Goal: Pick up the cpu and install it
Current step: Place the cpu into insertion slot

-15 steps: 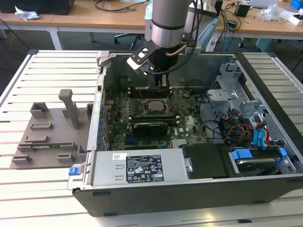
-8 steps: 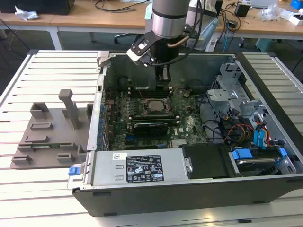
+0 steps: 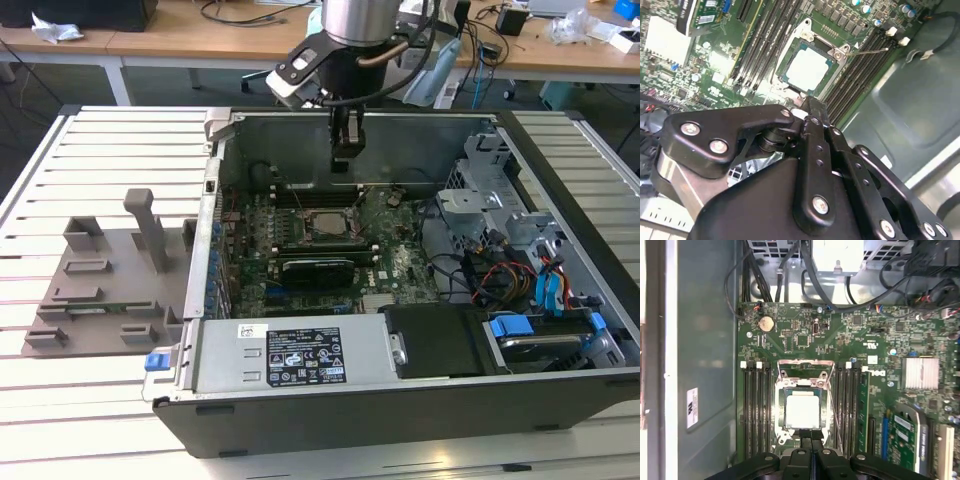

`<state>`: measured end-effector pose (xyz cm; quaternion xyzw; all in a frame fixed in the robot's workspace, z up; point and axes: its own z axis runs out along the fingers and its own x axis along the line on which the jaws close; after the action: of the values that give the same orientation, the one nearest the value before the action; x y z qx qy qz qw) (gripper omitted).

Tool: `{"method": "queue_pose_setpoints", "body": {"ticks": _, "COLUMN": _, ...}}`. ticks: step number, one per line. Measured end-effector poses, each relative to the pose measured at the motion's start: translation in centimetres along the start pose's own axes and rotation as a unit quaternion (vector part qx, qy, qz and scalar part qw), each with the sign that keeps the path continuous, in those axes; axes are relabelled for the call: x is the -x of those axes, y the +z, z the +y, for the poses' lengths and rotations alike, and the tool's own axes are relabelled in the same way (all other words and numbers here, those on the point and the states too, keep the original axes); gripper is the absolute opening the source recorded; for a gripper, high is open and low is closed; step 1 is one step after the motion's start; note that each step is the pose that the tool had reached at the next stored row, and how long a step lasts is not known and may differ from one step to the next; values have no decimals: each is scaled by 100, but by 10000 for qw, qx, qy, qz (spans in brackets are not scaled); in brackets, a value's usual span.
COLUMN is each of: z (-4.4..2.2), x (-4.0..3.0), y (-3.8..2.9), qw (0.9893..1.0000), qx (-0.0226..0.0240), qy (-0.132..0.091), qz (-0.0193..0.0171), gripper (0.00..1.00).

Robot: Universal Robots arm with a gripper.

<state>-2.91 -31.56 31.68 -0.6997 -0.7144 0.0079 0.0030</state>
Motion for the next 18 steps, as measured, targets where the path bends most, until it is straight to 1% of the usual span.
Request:
{"method": "queue_pose_setpoints", "body": {"ticks": 1, "z": 0, "x": 0, "y": -34, "qw": 10000, "qx": 0, "qy": 0, "qz": -4, "gripper": 11}}
{"method": "queue_pose_setpoints", "body": {"ticks": 2, "z": -1, "x": 0, "y": -84, "qw": 10000, "qx": 0, "qy": 0, "qz": -11, "gripper": 11}}
{"method": "queue_pose_setpoints", "body": {"ticks": 3, "z": -1, "x": 1, "y": -110, "qw": 10000, "qx": 0, "qy": 0, "qz": -15, "gripper": 11}}
{"method": "queue_pose_setpoints", "body": {"ticks": 4, "z": -2, "x": 1, "y": -159, "qw": 10000, "qx": -1, "qy": 0, "qz": -20, "gripper": 11}}
{"method": "queue_pose_setpoints", "body": {"ticks": 6, "z": -3, "x": 2, "y": -225, "qw": 10000, "qx": 0, "qy": 0, "qz": -28, "gripper": 11}}
{"method": "queue_pose_setpoints", "body": {"ticks": 8, "z": -5, "x": 2, "y": -333, "qw": 10000, "qx": -1, "qy": 1, "qz": -40, "gripper": 11}}
{"method": "queue_pose_setpoints", "body": {"ticks": 10, "z": -6, "x": 2, "y": -391, "qw": 10000, "qx": -1, "qy": 1, "qz": -44, "gripper": 11}}
{"method": "queue_pose_setpoints", "body": {"ticks": 13, "z": -8, "x": 3, "y": -517, "qw": 10000, "qx": -1, "qy": 1, "qz": -53, "gripper": 11}}
{"method": "queue_pose_setpoints", "body": {"ticks": 14, "z": -8, "x": 4, "y": -529, "qw": 10000, "qx": -1, "qy": 1, "qz": -53, "gripper": 11}}
{"method": "queue_pose_setpoints", "body": {"ticks": 18, "z": -8, "x": 4, "y": -534, "qw": 10000, "qx": -1, "qy": 1, "qz": -53, "gripper": 11}}
